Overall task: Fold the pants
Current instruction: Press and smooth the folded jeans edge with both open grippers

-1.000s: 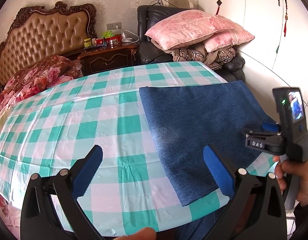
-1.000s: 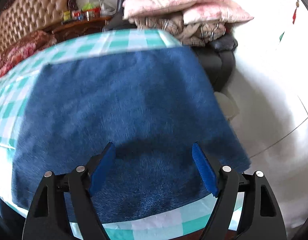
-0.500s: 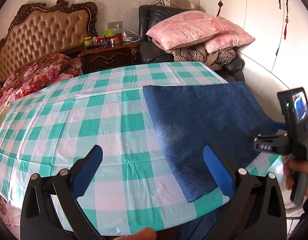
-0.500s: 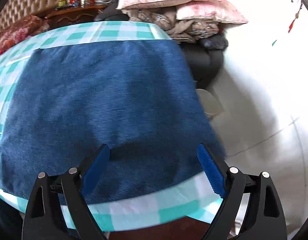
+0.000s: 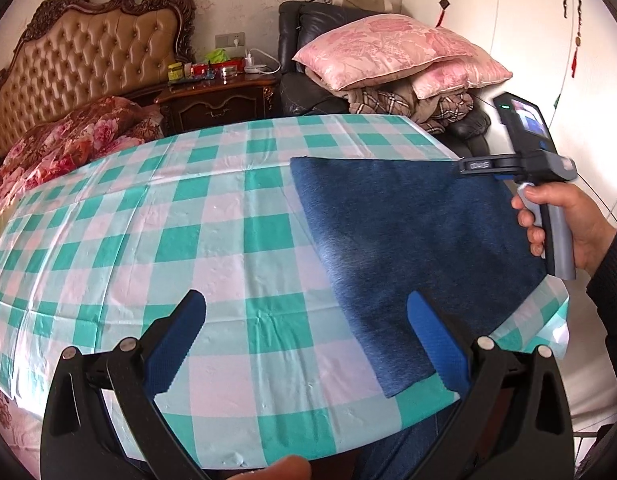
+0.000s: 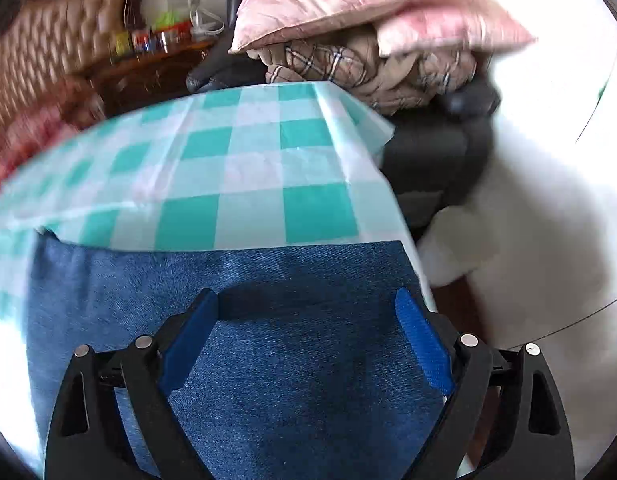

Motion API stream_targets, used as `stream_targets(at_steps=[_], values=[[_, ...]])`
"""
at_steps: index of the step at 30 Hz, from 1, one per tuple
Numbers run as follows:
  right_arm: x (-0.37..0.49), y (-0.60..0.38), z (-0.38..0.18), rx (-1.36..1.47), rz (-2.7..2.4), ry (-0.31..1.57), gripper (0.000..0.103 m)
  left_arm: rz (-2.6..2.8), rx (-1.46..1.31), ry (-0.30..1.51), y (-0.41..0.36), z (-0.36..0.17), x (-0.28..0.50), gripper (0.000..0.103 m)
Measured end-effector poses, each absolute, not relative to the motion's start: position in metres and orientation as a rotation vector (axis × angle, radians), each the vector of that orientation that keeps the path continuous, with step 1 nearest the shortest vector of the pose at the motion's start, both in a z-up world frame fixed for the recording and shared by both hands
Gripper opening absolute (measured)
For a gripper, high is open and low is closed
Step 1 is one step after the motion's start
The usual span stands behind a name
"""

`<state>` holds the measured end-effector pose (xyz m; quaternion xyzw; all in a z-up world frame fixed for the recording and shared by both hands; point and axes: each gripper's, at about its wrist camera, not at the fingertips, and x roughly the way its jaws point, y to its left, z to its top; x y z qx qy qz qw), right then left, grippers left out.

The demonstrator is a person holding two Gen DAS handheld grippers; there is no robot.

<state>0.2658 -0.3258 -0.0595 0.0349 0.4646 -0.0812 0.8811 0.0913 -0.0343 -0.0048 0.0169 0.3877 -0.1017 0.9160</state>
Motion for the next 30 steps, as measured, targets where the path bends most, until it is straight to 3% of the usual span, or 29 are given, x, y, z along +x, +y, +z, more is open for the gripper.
stream_targets(at_steps=[6,17,30], values=[[0.230,-0.341,-0.040,0.117,-0.299,0.876,0.086,-0.242,-0.009,0.831,-0.033,-0.018,0.108,0.101],[0.097,-0.282,-0.038,0.120,-0.316,0.846,0.086,-0.343,-0.115,0.922,-0.046,-0.036,0.130,0.101],[0.069,-0.279,-0.024,0.044,-0.343,0.833,0.086,-0.387,-0.041,0.868,-0.096,-0.006,0.109,0.101]])
